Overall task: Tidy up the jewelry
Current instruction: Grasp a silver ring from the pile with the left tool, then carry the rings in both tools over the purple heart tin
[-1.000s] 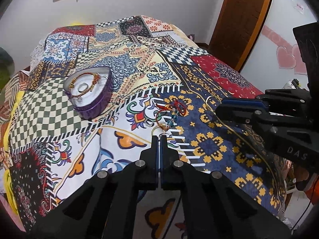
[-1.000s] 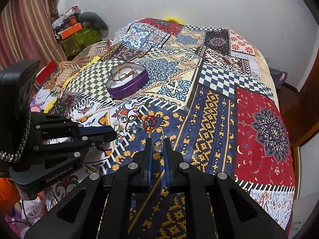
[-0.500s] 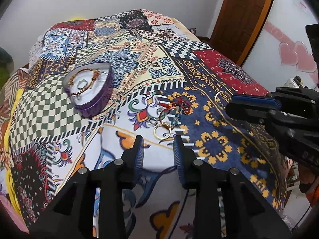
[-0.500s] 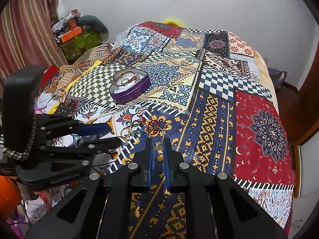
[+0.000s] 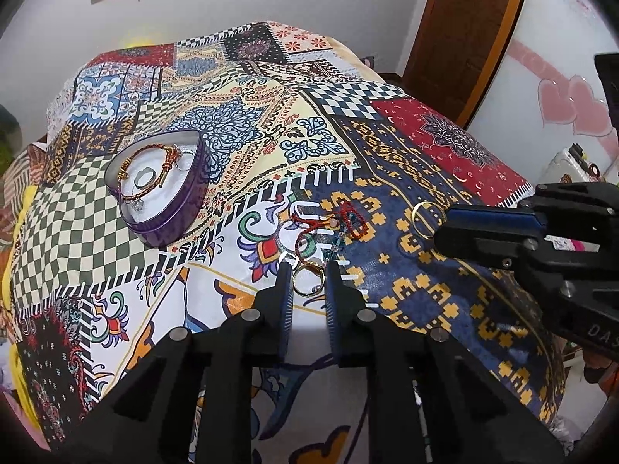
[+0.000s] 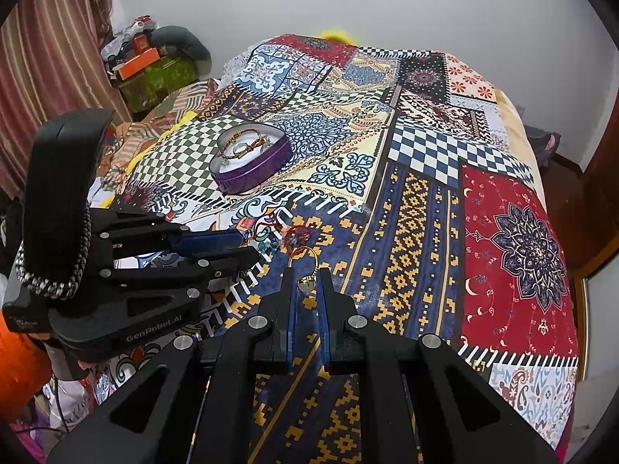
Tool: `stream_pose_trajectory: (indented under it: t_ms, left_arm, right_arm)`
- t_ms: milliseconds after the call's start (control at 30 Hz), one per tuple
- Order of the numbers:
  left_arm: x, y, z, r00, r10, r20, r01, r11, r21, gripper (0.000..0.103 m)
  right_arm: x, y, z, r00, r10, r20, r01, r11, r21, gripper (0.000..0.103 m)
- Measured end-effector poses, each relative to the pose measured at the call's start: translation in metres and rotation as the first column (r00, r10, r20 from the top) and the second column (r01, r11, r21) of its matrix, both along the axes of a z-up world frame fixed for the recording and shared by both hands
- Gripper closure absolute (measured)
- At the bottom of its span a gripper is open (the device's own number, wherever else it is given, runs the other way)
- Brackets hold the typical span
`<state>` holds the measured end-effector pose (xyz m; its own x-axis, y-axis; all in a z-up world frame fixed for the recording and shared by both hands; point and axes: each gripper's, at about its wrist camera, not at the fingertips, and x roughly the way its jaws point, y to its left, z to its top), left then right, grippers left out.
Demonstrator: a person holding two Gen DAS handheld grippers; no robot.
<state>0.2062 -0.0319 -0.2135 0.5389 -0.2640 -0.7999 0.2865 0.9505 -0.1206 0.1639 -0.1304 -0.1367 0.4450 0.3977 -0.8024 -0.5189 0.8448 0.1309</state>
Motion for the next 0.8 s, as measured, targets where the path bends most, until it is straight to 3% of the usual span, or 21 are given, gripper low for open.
stream_pose_trajectory:
  t_ms: [67, 167, 800]
  left_arm:
    - [-0.004, -0.001, 0.001, 1.000, -0.003, 0.008, 0.003, 1.000, 0.007, 0.097]
    - [-0.010, -0.002, 0.004, 1.000, -0.005, 0.018, 0.005, 1.000, 0.018, 0.100]
    - [-0.032, 0.035, 0.040, 0.989, 0.098, 0.112, -0.095, 0.995, -0.038, 0.103]
  right_arm:
    - [-0.001, 0.001, 0.000, 1.000, 0.000, -0.002, 0.000, 1.000, 0.004, 0.094]
    - [-0.002, 0.001, 0.001, 1.000, 0.001, 0.000, -0.001, 1.000, 0.004, 0.094]
    - [0.001, 0.017, 0.022, 0.999, 0.003, 0.039, -0.004, 1.000, 0.027, 0.094]
